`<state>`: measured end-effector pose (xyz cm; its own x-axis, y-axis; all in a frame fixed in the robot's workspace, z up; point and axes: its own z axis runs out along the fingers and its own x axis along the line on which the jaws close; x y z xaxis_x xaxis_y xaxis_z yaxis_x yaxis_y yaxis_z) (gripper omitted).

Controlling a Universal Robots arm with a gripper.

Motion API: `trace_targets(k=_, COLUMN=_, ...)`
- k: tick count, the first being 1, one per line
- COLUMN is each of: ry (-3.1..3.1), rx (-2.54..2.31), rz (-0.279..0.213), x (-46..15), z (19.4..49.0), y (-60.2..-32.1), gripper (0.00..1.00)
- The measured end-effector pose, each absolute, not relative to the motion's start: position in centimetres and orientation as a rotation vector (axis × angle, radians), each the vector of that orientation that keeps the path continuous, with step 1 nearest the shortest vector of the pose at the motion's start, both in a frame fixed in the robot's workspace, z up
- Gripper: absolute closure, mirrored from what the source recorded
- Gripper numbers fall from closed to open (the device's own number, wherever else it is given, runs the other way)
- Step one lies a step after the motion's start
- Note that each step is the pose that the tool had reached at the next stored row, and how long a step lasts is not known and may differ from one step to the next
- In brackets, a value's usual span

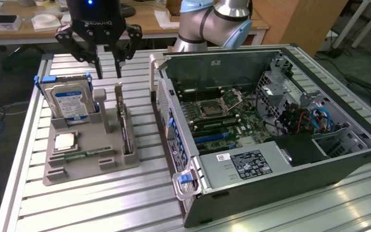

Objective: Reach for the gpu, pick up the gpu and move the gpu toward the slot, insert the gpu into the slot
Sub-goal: 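Pick up the gpu and move the gpu toward the slot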

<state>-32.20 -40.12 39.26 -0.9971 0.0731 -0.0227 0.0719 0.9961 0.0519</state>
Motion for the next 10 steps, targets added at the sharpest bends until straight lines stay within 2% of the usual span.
trace_targets(k=2, ry=3.114, rx=0.107, rz=0.080, x=-32.21, z=39.26, y=-40.22, gripper=0.59)
trace_targets(k=4, ry=3.116, rx=0.071, rz=0.078, x=-32.21, z=39.23, y=-40.23, gripper=0.47)
trace_targets(k=5, ry=3.117, rx=0.045, rz=0.077, x=-32.22, z=39.21, y=-40.23, gripper=0.47)
trace_targets(k=6, ry=3.117, rx=0.019, rz=0.077, x=-32.22, z=39.18, y=-40.23, gripper=0.41)
trace_targets(k=10, ry=3.118, rx=-0.079, rz=0.072, x=-32.21, z=39.05, y=-40.24, gripper=0.41)
